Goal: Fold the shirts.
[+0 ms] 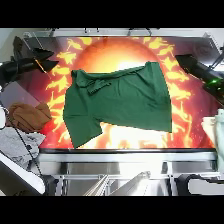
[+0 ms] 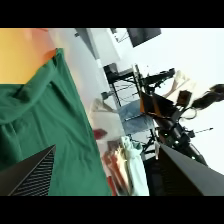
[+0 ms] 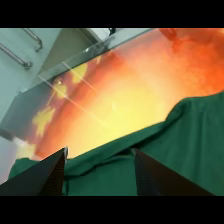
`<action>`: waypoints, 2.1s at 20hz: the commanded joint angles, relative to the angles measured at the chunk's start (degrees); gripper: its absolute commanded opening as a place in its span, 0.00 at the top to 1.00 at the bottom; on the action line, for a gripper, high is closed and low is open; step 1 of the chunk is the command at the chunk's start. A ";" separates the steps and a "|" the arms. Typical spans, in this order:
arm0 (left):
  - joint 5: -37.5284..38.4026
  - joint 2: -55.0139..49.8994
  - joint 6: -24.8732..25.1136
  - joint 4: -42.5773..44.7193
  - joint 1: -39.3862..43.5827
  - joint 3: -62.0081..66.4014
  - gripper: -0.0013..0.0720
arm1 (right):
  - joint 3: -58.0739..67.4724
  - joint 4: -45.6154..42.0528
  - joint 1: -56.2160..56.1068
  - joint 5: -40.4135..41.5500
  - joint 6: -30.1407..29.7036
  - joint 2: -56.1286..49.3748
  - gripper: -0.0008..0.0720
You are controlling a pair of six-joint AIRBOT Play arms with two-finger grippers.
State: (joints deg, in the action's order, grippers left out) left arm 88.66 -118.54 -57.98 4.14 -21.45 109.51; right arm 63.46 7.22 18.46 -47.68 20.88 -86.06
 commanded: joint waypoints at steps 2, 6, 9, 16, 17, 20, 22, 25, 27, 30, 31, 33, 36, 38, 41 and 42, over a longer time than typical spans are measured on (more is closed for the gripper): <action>12.50 -0.83 -14.01 9.99 -4.42 8.13 0.02 | 0.44 -27.17 10.97 -17.68 21.59 1.18 0.34; 16.04 5.86 -16.02 23.82 -4.83 -4.85 0.04 | -5.84 -52.22 14.67 -26.69 31.93 1.18 0.34; 11.34 11.78 -15.63 34.47 -4.79 -18.53 0.04 | -14.29 -52.72 14.08 -22.95 31.41 1.16 0.34; 5.57 16.09 -15.32 41.86 -4.76 -36.04 0.04 | -21.29 -52.59 10.80 -17.35 31.76 0.28 0.34; 5.57 16.09 -15.02 41.92 -4.76 -37.94 0.04 | -21.31 -52.52 9.68 -17.53 31.91 -0.20 0.34; 4.61 16.09 -14.47 43.56 -4.76 -41.99 0.04 | -21.29 -50.95 4.33 -17.14 31.85 -1.14 0.34; 3.34 16.04 -14.49 45.72 -4.74 -43.52 0.04 | -21.18 -50.03 1.60 -16.83 31.85 -1.14 0.34; 0.94 15.63 -14.51 46.88 -4.33 -43.76 0.04 | -21.16 -48.35 0.85 -16.85 31.65 -1.11 0.34; -2.10 14.93 -14.47 46.77 -2.67 -43.71 0.04 | -21.16 -48.39 0.87 -17.42 31.63 -1.11 0.34; -6.10 12.61 -13.51 45.00 1.81 -40.94 0.20 | -21.18 -48.37 0.87 -18.69 31.65 -1.11 0.34; -6.99 12.04 -13.42 44.28 3.08 -39.28 0.20 | -21.18 -48.37 0.87 -19.12 31.65 -1.09 0.34; -8.20 11.19 -13.44 44.33 5.62 -35.19 0.20 | -21.18 -48.37 0.87 -19.91 31.65 -1.11 0.34; -8.31 10.86 -13.40 44.39 7.65 -31.32 0.44 | -21.18 -48.37 1.01 -20.26 31.65 -1.09 0.34; -7.76 10.86 -13.16 44.39 7.65 -30.29 0.97 | -21.18 -48.41 1.53 -20.31 31.65 -1.09 0.34; -6.86 10.88 -13.03 44.39 7.10 -31.04 0.95 | -21.18 -48.68 3.98 -22.51 31.41 -1.09 0.34; -6.82 10.88 -12.98 44.35 6.58 -31.91 0.95 | -21.18 -48.61 5.09 -23.82 31.06 -1.09 0.39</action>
State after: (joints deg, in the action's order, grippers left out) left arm 80.55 -107.63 -71.16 49.21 -14.52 78.04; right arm 42.19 -41.54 21.41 -68.99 52.47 -87.22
